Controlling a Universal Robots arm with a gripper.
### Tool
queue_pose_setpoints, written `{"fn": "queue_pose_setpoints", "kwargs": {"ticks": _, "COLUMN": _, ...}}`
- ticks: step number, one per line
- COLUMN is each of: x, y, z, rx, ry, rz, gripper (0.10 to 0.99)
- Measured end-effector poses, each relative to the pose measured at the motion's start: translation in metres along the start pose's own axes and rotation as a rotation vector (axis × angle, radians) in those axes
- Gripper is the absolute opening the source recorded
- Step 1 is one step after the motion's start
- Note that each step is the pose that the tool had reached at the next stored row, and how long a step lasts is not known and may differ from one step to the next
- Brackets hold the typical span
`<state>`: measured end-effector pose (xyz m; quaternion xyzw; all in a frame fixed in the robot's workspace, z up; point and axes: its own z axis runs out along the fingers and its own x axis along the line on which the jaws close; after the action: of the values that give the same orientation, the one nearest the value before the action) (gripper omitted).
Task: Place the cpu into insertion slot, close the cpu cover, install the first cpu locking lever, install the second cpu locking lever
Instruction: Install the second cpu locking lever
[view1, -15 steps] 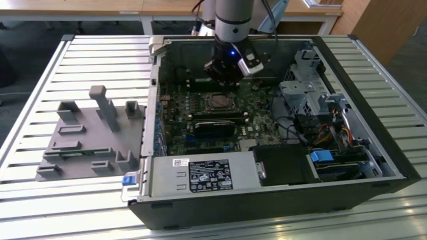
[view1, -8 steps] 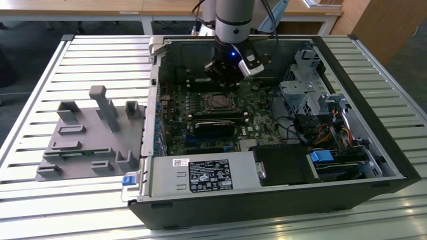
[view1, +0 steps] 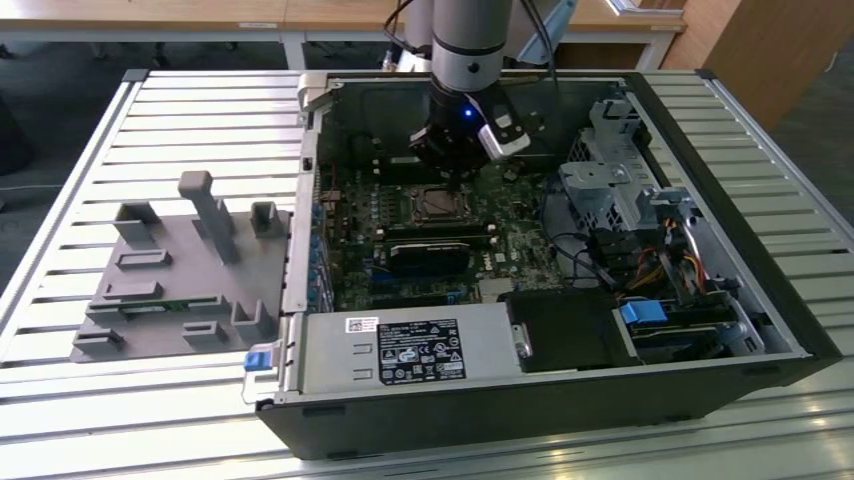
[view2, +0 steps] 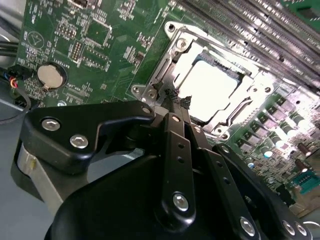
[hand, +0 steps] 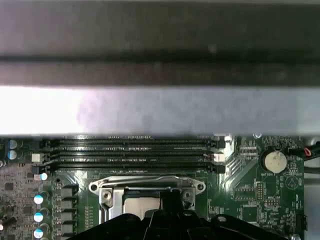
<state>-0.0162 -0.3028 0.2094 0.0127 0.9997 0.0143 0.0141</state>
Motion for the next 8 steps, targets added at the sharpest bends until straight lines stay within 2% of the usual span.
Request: {"fn": "queue_pose_setpoints", "kwargs": {"ticks": 8, "x": -0.0002, "y": -0.0073, "z": -0.0003, "rx": 0.0, "ry": -0.0001, "rz": 0.0, "gripper": 0.106}}
